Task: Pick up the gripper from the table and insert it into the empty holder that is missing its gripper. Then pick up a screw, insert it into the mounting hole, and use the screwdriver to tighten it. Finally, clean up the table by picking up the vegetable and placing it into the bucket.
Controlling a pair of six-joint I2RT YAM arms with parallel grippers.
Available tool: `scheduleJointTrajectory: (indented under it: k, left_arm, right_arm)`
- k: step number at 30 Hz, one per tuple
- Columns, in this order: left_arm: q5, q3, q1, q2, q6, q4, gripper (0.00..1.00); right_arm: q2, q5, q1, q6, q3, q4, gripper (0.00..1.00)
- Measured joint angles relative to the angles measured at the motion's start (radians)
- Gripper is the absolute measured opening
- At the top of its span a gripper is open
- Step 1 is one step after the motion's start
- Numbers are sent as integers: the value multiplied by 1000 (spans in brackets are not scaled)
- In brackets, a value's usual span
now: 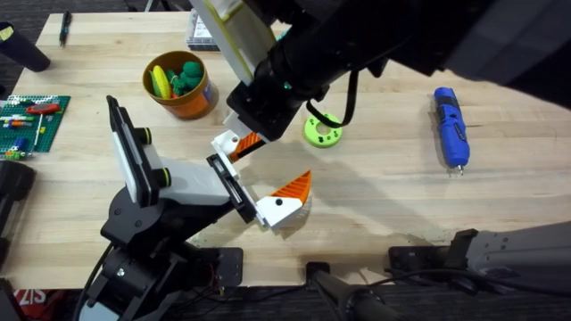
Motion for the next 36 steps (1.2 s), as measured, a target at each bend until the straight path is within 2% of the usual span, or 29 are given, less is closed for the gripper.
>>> scheduleJointTrajectory:
  k: [6, 14, 21, 26, 29, 33, 34, 36]
  left_arm:
    - [-4, 1, -1, 5, -3, 8, 981]
    - [-4, 1, -1, 5, -3, 9, 981]
    - [-7, 1, -1, 5, -3, 10, 981]
    - [-8, 1, -1, 6, -3, 10, 981]
    - [-11, 1, -1, 5, -3, 10, 981]
    - [-11, 1, -1, 6, -3, 10, 981]
    - [-12, 1, -1, 6, -3, 10, 981]
    - [-12, 1, -1, 6, -3, 10, 981]
  right_arm:
    - [7, 13, 0, 3, -1, -9, 25]
    - [-37, 150, -9, 4, -1, -22, 25]
    - [-128, 254, -40, -14, 1, -220, 6]
    - [-127, 263, -113, 43, -4, -281, 6]
    - [-139, 246, -153, 81, -51, -230, 6]
    - [-182, 231, -175, 137, -187, -166, 6]
    - [-189, 228, -175, 154, -219, -148, 79]
    - [-194, 223, -176, 174, -266, -122, 345]
